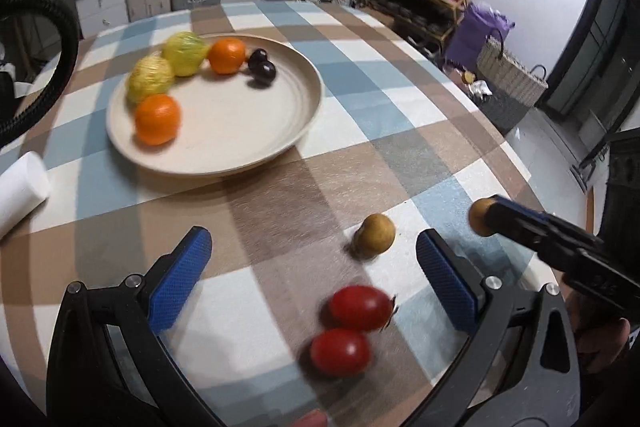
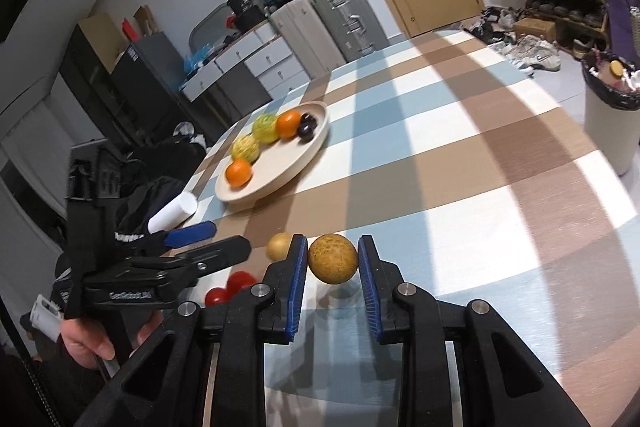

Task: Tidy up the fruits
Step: 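Close the right gripper on a brown round fruit while the left grips the other, then carry both brown fruits onto the plate and open both grippers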

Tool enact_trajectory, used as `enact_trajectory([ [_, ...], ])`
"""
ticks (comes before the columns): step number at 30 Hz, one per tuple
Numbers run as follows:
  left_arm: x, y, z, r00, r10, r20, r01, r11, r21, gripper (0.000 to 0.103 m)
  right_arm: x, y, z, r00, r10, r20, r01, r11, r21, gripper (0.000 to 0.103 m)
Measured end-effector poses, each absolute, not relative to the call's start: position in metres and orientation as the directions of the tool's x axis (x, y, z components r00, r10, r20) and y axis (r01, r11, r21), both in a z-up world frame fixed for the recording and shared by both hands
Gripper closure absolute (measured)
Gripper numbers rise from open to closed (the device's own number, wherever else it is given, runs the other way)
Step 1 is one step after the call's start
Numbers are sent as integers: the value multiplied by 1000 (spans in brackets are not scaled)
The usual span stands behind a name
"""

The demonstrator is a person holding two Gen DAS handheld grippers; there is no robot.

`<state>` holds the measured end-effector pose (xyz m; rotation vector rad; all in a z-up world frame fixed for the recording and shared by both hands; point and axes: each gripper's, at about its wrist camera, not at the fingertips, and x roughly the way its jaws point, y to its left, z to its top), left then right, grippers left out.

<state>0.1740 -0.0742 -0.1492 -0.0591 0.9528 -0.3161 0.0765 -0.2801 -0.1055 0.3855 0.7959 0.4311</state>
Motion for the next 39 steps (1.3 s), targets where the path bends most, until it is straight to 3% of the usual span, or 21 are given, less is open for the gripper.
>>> enact_trajectory([
  [8,194,-101,-160,469,-314,-826,284,939,-195,4,76,-296,-101,646,490,-585,-217,853,475,77],
  [18,197,-114,-166,428,-333,-841,346,919,-188,53,76,-283,-91,647,521,-557,-267,839,474,77],
  [23,198,-112,-168,416,-354,-837,364,909,-203,69,77,-278,-90,644,525,-557,-277,838,469,77],
  [24,198,-111,-168,408,-365,-837,368,905,-214,78,77,-278,-90,643,526,-557,-277,838,470,77],
  [39,206,-77,-132,490,-412,-768,351,900,-259,79,112,-254,-66,635,550,-542,-359,832,423,77],
])
